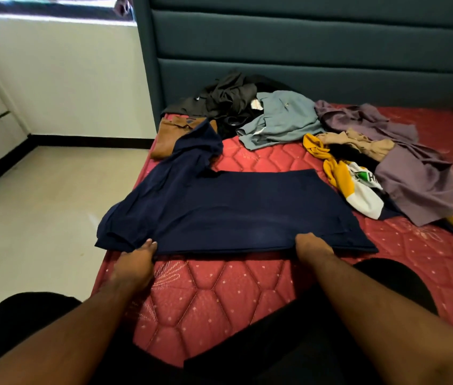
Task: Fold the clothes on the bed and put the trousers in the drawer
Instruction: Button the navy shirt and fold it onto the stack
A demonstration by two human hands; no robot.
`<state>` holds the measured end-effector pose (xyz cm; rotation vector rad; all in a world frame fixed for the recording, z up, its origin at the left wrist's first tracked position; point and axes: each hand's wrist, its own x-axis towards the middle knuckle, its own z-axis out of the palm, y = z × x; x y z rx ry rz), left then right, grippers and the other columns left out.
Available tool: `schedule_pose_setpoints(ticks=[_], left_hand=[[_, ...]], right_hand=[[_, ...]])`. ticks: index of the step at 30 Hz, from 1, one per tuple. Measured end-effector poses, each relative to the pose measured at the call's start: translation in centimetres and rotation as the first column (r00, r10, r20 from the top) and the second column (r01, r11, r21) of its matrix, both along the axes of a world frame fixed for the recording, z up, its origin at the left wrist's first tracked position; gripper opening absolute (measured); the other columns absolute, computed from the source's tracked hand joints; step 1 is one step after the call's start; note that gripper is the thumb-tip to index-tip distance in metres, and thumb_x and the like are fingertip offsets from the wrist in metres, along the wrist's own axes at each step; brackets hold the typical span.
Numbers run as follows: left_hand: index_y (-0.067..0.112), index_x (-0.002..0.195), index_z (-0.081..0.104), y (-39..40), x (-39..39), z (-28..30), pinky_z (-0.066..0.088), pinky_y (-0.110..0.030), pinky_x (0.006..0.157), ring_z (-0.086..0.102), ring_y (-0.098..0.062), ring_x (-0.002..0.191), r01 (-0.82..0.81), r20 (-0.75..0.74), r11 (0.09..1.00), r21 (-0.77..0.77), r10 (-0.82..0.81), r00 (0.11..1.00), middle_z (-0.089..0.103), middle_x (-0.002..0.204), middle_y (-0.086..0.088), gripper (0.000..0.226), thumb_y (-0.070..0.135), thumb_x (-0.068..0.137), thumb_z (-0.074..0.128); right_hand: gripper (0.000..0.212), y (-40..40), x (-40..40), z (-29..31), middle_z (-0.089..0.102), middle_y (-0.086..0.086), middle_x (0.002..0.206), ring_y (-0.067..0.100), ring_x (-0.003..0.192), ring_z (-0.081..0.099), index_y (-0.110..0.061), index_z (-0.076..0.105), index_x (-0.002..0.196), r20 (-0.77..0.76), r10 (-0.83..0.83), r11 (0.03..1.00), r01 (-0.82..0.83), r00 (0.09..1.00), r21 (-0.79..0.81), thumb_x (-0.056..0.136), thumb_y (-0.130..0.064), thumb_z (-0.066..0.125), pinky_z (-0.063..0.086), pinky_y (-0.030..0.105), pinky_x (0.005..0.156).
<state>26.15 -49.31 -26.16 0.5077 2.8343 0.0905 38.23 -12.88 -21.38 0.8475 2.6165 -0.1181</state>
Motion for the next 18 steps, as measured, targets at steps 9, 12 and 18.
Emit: schedule_pose_setpoints(ticks=[9,12,18], left_hand=[[0.027,0.151,0.028,-1.2,4.9,3.0,0.044,-0.038,0.102,0.049,-0.024,0.130,0.066,0.067,0.967,-0.248,-0.051,0.996,0.035,0.155,0.003,0.060,0.036,0.094,0.046],[0.025,0.140,0.048,0.5,3.6,5.3,0.045,-0.041,0.102,0.053,-0.024,0.128,0.197,0.242,0.871,-0.449,-0.094,0.966,0.047,0.147,0.001,0.060,0.043,0.084,0.061],[0.021,0.124,0.057,8.1,1.0,9.2,0.047,-0.039,0.080,0.060,-0.027,0.113,0.138,-0.035,0.946,-0.294,-0.155,0.987,0.059,0.127,-0.004,0.034,0.025,0.091,0.050]], right_hand=[[0.046,-1.0,1.7,2.7,0.046,0.017,0.143,0.034,0.132,0.043,-0.005,0.047,0.139,0.209,0.054,0.998,-0.048,0.976,-0.036,0.098,-0.027,0.047,0.037,0.040,0.108],[0.070,-1.2,1.9,4.0,0.023,0.014,0.156,0.032,0.142,0.026,-0.009,0.023,0.151,0.382,0.072,0.997,-0.053,0.921,-0.061,0.095,-0.038,0.052,0.023,0.041,0.116],[0.069,-0.5,0.6,3.3,0.053,0.003,0.137,0.026,0.121,0.054,-0.021,0.056,0.129,0.232,0.085,0.996,-0.074,0.969,-0.057,0.070,-0.053,0.071,0.044,0.042,0.102]])
